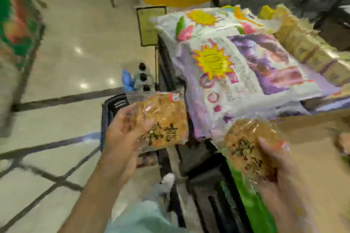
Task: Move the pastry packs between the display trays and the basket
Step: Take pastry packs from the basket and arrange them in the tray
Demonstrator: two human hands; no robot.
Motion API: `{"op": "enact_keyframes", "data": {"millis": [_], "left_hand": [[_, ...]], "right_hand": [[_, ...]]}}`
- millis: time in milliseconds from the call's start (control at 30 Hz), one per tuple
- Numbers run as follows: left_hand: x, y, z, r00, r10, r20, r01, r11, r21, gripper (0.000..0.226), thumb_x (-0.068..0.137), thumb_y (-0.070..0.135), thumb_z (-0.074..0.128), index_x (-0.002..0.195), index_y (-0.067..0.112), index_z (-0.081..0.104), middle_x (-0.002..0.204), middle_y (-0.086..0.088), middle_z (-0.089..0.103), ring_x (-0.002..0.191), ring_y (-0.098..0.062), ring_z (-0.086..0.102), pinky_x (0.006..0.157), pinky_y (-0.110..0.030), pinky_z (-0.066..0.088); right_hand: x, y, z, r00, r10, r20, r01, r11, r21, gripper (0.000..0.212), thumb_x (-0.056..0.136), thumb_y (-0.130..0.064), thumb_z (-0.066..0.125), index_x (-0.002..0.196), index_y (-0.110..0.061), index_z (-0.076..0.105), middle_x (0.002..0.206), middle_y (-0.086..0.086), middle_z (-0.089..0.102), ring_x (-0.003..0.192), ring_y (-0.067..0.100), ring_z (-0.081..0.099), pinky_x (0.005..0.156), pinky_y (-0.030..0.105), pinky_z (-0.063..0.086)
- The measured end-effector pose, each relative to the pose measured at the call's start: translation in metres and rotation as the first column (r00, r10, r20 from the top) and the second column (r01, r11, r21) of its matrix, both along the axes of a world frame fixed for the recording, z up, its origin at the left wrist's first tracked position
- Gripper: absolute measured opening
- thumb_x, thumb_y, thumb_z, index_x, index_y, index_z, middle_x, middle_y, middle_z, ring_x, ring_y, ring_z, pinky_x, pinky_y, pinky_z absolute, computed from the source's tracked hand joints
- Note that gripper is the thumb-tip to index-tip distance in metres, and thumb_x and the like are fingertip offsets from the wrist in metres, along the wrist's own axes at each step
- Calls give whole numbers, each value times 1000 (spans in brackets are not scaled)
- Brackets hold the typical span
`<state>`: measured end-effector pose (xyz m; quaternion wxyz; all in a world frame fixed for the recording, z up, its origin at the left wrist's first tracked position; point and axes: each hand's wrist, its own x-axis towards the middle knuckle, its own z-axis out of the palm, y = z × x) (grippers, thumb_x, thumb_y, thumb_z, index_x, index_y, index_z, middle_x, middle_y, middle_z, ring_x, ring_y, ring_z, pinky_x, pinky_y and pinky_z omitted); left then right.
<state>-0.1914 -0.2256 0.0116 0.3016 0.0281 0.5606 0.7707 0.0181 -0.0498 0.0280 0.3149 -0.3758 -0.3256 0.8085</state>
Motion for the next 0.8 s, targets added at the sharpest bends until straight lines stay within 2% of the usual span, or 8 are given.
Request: {"op": "enact_keyframes", "data": {"millis": [133, 233, 300, 467, 533, 633, 700, 800], "left_hand": [[-12, -139, -10, 942, 334, -12, -334, 941, -51, 58, 59, 15, 89, 111, 23, 65, 110, -3, 75, 88, -19, 73, 61, -31, 61], [-21, -223, -19, 857, 516, -5, -516, 856, -32, 52, 66, 14, 85, 113, 22, 65, 108, -3, 76, 89, -22, 74, 67, -35, 63], [-31, -266, -28, 813, 582, 16, -582, 813, -30, 48, 75, 6, 70, 121, 19, 63, 114, -6, 74, 95, -26, 73, 73, -38, 63], [-92, -355, -54, 797, 597, 85, -599, 800, -2, 57, 72, 11, 77, 127, 15, 61, 119, -12, 72, 105, -29, 71, 69, -32, 62], [-132, -396, -58, 836, 543, 74, -542, 840, -33, 76, 49, 32, 99, 117, 20, 66, 116, -12, 73, 105, -32, 71, 68, -33, 62], [-173, -439, -58, 881, 472, 34, -463, 875, -142, 97, 23, 50, 102, 111, 25, 69, 112, -9, 75, 99, -26, 73, 65, -29, 60], [-204, -461, -55, 893, 449, 35, -439, 886, -149, 93, 31, 44, 103, 114, 23, 67, 110, -8, 75, 98, -27, 73, 65, -30, 60], [-255, -475, -60, 891, 445, 89, -431, 891, -141, 59, 60, 15, 86, 115, 22, 66, 108, -8, 75, 104, -31, 70, 71, -37, 57]], "right_hand": [[-78, -53, -13, 963, 267, -44, -265, 964, 31, 43, 85, -12, 58, 127, -8, 66, 127, 15, 68, 115, 31, 66, 96, 51, 54], [-139, -116, -27, 888, 460, -22, -457, 887, 66, 48, 82, -4, 58, 130, -1, 61, 112, 10, 72, 101, 26, 69, 79, 35, 62], [-174, -165, -33, 810, 586, 1, -583, 806, 101, 46, 78, 1, 62, 124, -3, 65, 111, 13, 73, 96, 26, 72, 75, 35, 62], [-250, -282, -73, 735, 664, 141, -675, 735, 57, 51, 65, 4, 73, 115, -7, 72, 114, 23, 72, 103, 41, 68, 91, 64, 52], [-290, -329, -88, 719, 664, 205, -678, 735, -4, 62, 61, 4, 79, 121, -3, 67, 113, 24, 72, 105, 41, 68, 100, 62, 49], [-331, -379, -96, 685, 696, 214, -698, 711, -78, 60, 69, 1, 79, 127, 0, 62, 116, 24, 71, 109, 40, 67, 94, 50, 56], [-355, -404, -102, 684, 700, 205, -684, 713, -152, 55, 75, 1, 77, 128, 0, 61, 118, 24, 70, 108, 37, 68, 83, 43, 59], [-389, -417, -105, 683, 707, 184, -675, 707, -213, 47, 81, 1, 72, 127, -1, 61, 119, 22, 70, 110, 36, 68, 88, 45, 57]]}}
